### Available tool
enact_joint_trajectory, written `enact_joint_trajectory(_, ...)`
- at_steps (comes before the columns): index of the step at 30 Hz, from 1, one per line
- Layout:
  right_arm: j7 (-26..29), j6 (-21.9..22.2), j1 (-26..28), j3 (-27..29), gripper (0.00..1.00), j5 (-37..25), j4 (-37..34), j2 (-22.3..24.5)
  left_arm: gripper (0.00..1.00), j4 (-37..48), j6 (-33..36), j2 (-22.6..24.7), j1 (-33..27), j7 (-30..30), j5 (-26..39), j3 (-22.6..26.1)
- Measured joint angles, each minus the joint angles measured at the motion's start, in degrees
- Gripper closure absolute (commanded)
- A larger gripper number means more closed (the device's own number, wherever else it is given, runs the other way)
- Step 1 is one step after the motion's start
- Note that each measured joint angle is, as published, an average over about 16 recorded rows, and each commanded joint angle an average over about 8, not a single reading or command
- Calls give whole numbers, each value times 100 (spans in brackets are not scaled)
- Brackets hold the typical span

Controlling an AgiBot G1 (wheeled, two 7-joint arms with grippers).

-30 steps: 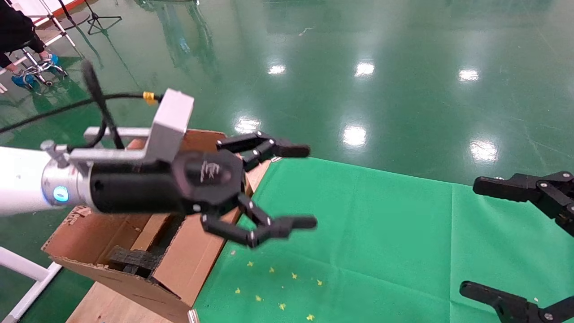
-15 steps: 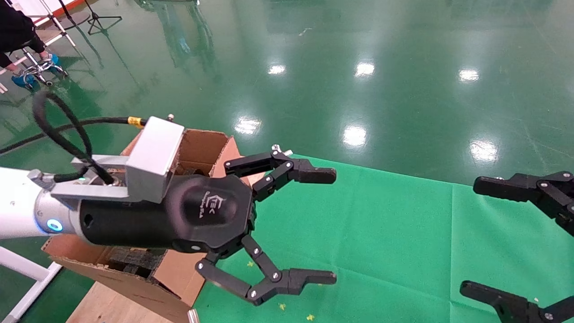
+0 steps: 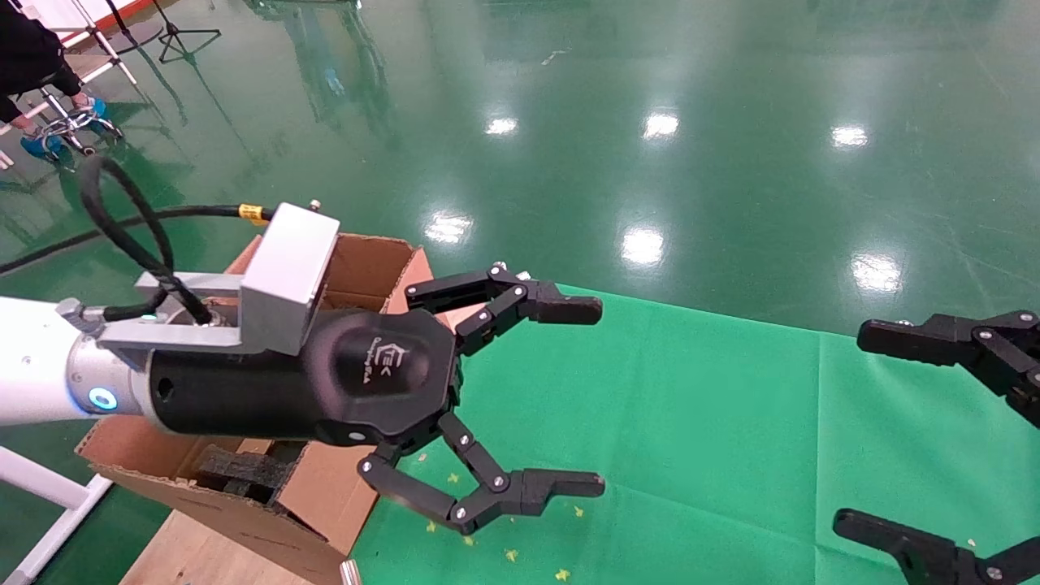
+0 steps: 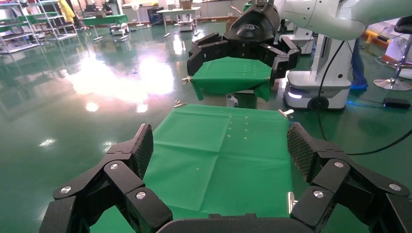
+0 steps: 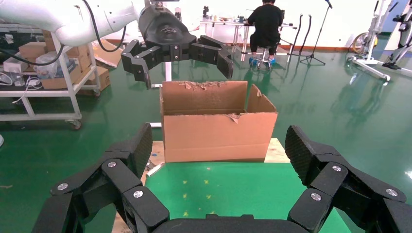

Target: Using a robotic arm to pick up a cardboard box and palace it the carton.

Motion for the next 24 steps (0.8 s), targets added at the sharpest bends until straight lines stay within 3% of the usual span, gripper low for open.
enact_joint_trajectory(24, 0, -1, 0, 0, 0, 0, 0, 0, 0, 52, 9, 0, -42, -16, 44, 15)
